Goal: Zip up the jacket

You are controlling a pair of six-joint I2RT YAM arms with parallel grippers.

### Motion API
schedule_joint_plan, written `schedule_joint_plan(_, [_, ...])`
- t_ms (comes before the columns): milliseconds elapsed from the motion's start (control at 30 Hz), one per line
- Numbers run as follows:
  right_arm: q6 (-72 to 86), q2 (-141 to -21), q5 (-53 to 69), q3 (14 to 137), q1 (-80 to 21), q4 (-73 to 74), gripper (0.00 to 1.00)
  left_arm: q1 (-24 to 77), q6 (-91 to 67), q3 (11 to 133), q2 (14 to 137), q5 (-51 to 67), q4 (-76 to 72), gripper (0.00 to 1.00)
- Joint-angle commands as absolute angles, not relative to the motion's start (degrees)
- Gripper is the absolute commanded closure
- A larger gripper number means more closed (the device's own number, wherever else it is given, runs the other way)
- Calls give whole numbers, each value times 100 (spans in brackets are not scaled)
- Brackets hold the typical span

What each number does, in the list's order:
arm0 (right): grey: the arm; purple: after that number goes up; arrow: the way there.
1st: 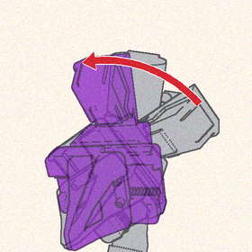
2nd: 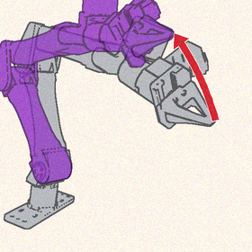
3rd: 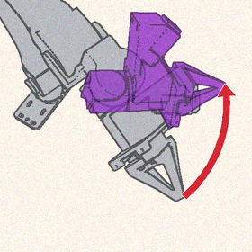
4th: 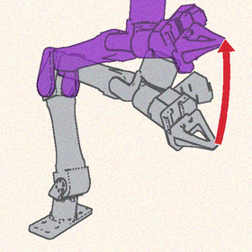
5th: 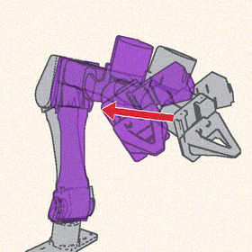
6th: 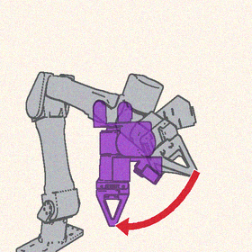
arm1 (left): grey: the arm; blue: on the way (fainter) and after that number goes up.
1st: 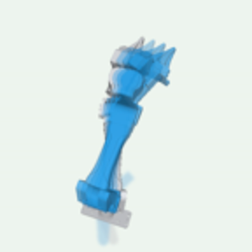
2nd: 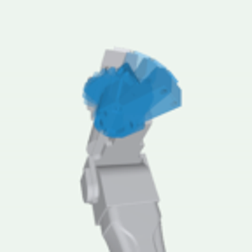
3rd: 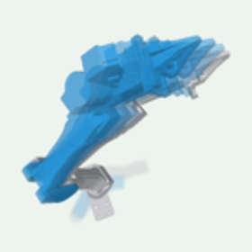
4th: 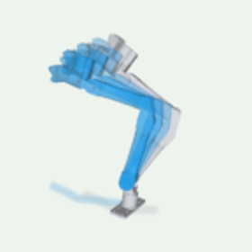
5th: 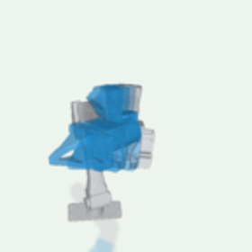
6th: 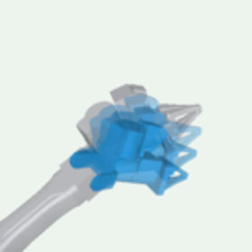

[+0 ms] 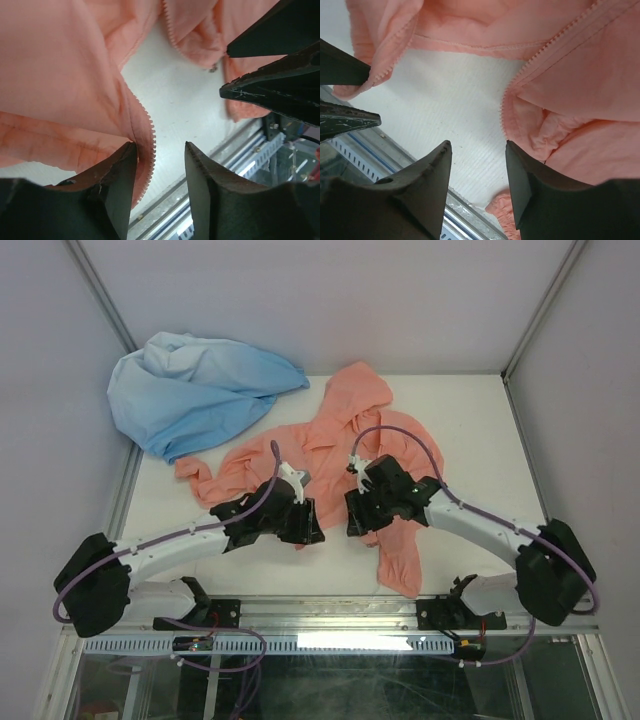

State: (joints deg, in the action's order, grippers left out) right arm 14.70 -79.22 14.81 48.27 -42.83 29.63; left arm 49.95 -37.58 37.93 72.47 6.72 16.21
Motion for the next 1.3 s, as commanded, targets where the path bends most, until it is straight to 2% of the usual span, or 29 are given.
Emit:
schedule_joint_plan(0, [1775, -6826, 1230, 4705, -4193, 2716, 48, 5062, -3954, 3770, 6471, 884, 956, 54])
schedule_joint_plan(133, [2048, -6373, 621, 4395, -4026, 2729, 46, 5046, -3897, 3881, 6063, 316, 1221, 42])
schedule_joint_plan(233, [2291, -6464, 91, 4296, -3848, 2859, 48, 5021, -3796, 4070, 6173, 229, 1325, 42])
schedule_joint_plan(400, [2552, -6864, 123, 3998, -3407, 2647, 49, 5021, -3900, 4174, 6528, 595, 973, 41])
schedule_joint_plan(733, [2628, -7486, 30, 3833, -1386, 1809, 45, 5091, -4556, 3794, 8128, 1619, -541, 39])
schedule_joint_plan(933, [2081, -7176, 688, 4342, -1721, 1944, 41, 5098, -4370, 3930, 7830, 1216, -186, 38])
schedule_joint_plan(1100, [2045, -6589, 1205, 4177, -2227, 1915, 37, 5089, -4093, 4074, 7146, 530, 709, 35])
schedule_joint_plan(1267, [1868, -6791, 1415, 4014, -2460, 2008, 40, 5089, -3974, 4147, 6698, 188, 1252, 35])
